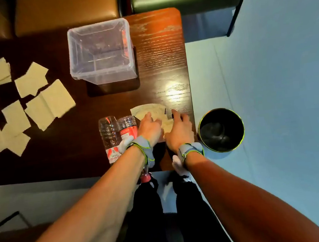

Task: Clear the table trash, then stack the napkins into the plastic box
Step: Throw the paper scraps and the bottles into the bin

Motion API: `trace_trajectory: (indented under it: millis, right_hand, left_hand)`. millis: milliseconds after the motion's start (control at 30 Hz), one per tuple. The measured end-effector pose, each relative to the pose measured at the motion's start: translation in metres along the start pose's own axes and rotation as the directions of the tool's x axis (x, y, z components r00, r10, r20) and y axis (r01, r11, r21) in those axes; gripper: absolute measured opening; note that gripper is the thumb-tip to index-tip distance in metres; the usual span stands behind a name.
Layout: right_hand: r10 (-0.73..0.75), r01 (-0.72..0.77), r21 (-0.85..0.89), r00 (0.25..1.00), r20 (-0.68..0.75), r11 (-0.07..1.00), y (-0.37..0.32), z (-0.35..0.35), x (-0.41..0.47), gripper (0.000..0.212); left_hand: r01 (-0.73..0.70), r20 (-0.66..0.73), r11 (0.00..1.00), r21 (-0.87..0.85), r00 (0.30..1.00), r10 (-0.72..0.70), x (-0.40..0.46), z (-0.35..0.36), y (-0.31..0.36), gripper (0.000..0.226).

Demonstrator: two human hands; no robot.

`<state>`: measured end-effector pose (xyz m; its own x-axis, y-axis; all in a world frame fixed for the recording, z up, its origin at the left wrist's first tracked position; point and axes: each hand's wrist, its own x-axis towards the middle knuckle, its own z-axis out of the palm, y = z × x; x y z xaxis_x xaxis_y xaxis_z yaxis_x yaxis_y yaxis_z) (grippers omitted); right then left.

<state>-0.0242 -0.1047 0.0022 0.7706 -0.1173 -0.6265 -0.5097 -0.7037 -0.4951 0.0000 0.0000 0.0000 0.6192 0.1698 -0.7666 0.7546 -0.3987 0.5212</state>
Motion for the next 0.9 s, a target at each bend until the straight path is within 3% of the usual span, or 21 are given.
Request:
trace_trajectory:
  millis: [100, 233, 433, 600, 800, 900]
  right_hand:
    - [-0.010, 0.010, -0.031, 1.000, -0.002, 0.999, 0.003, 0.005, 0.004, 0.073]
    - [-0.030, 0.030, -0.014, 0.999, 0.024, 0.999, 0.005, 0.008, 0.016, 0.077]
    - [-0.094, 0.094, 0.008, 0.984, 0.153, 0.996, -0.003, 0.004, 0.031, 0.079]
    - [-0.067, 0.046, 0.129, 0.983, 0.171, 0.991, 0.005, -0.004, 0.031, 0.076]
    - [-0.064, 0.048, 0.120, 0.989, 0.131, 0.992, 0.025, -0.005, 0.036, 0.075]
    - [-0.083, 0.069, 0.145, 0.992, 0.096, 0.987, 0.030, -0.006, 0.036, 0.060]
  left_hand:
    - [0.058, -0.067, 0.998, 0.001, 0.996, -0.057, 0.002, 0.004, -0.002, 0.066]
    - [0.165, -0.125, 0.968, -0.188, 0.974, -0.190, 0.010, 0.008, -0.001, 0.085]
    - [0.232, -0.123, 0.939, -0.253, 0.955, -0.269, 0.026, 0.015, 0.005, 0.081]
    - [0.227, -0.136, 0.892, -0.392, 0.944, -0.301, 0.026, 0.026, 0.011, 0.048]
    - [0.234, -0.042, 0.869, -0.437, 0.959, -0.279, 0.015, 0.044, 0.014, 0.037]
    - [0.222, -0.043, 0.873, -0.433, 0.963, -0.267, 0.011, 0.049, 0.018, 0.029]
